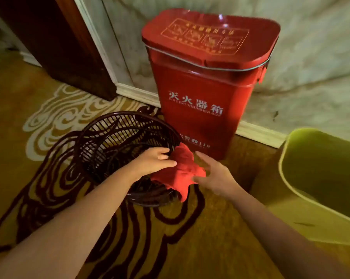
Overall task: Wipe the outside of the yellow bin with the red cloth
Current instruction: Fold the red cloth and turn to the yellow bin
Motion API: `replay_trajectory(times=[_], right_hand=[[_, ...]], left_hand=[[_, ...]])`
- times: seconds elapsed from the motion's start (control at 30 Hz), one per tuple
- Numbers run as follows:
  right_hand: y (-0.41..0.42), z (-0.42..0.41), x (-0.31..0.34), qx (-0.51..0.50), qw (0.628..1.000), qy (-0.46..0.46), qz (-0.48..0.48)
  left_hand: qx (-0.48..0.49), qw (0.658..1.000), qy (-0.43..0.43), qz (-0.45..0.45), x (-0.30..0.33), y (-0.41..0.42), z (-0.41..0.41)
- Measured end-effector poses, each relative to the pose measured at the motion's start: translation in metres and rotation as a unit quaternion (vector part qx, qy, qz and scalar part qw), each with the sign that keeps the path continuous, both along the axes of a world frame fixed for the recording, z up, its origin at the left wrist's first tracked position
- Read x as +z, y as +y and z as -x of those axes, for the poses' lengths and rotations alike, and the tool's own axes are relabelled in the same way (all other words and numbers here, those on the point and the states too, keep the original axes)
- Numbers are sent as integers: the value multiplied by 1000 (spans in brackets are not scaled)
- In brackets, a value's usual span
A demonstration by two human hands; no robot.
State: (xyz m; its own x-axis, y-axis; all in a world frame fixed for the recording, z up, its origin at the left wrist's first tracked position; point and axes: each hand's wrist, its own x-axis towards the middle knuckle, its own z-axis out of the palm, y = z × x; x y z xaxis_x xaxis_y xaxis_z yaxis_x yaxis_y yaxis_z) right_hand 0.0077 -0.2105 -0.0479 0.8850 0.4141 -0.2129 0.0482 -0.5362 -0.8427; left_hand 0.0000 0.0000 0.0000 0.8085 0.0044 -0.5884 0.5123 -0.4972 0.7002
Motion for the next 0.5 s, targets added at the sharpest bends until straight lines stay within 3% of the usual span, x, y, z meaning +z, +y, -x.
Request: replay_trajectory(times=[0.23,0.4,0.5], right_hand=[[24,-14,-58,-65,994,-51,-69],[21,-6,-46,-98,989,-97,-55],[13,-5,-25,-96,987,-107,-68]], left_hand=[[-51,991,-119,-28,-50,-1,-4],[-67,971,-200,-108,-38,-9,1],[-64,962,-243,-104,-23,-9,1]])
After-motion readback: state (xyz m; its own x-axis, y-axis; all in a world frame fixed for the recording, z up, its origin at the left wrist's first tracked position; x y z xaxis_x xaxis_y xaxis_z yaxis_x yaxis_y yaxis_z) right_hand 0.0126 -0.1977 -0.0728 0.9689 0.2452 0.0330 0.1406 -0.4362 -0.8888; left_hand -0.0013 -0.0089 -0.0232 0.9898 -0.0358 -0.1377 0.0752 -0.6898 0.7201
